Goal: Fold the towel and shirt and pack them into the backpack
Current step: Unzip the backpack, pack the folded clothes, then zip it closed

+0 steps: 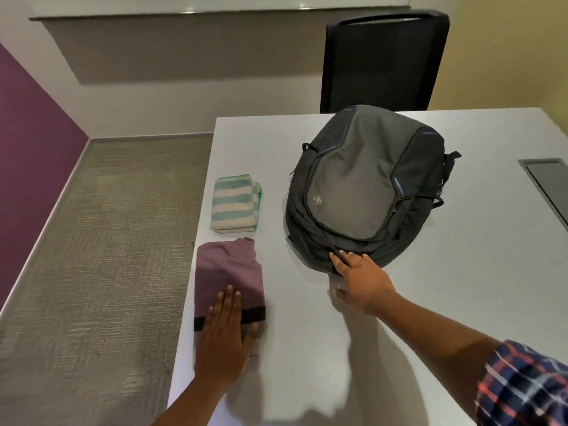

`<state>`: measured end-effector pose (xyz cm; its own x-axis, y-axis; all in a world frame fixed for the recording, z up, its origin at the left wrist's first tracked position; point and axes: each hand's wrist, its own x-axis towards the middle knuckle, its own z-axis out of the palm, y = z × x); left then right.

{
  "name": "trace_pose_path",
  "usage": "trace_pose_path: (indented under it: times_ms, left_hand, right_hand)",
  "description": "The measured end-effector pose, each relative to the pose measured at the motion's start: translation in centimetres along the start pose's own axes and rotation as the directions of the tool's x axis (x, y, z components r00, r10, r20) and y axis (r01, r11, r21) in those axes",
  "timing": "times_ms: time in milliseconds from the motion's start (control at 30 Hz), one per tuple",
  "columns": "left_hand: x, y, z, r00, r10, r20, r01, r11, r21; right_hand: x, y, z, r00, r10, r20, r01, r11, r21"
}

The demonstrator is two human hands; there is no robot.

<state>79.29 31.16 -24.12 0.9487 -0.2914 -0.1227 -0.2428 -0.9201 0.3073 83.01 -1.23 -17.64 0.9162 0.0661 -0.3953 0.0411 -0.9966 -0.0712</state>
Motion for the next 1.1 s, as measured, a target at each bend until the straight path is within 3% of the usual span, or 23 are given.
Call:
trace_pose_path:
  times_ms: [167,333,500,767,900,1100]
  left_hand:
    - [0.1,2.1,0.2,1.000,0.010,-0.025,-0.010,1.000,-0.005]
    - [1.7,5.8,-0.3,0.995,0.091,-0.032,-0.093,0.990,-0.102]
    - [5.8,9.8,-0.9,0.990,0.139,-0.030,-0.142,0.972,-0.185]
    - [9.9,13.2,-0.7,0.996,-0.042,0.073,0.070,0.892,-0.446]
    - [10.8,14.1,-1.0,0.986,-0.133,0.099,0.164,0.863,-0.478]
    - [12.3,14.1,-1.1,0.969,-0.186,0.162,0.238,0.875,-0.423]
  right_hand:
    - [-4.9,1.5,2.3,1.000,0.019,-0.004,-0.018,0.999,0.028]
    - [-10.7,3.8,4.8,0.989,0.038,-0.143,-0.018,0.990,0.141]
    - [-16.9,5.3,7.6,0.976,0.132,-0.171,-0.097,0.975,0.198]
    - [-18.9,5.1,8.0,0.952,0.192,-0.239,-0.114,0.945,0.307]
    - [-17.3,4.3,6.3,0.945,0.128,-0.302,-0.023,0.944,0.330]
    - [-13.7,3.6,5.5,0.986,-0.029,-0.164,0.076,0.955,0.286]
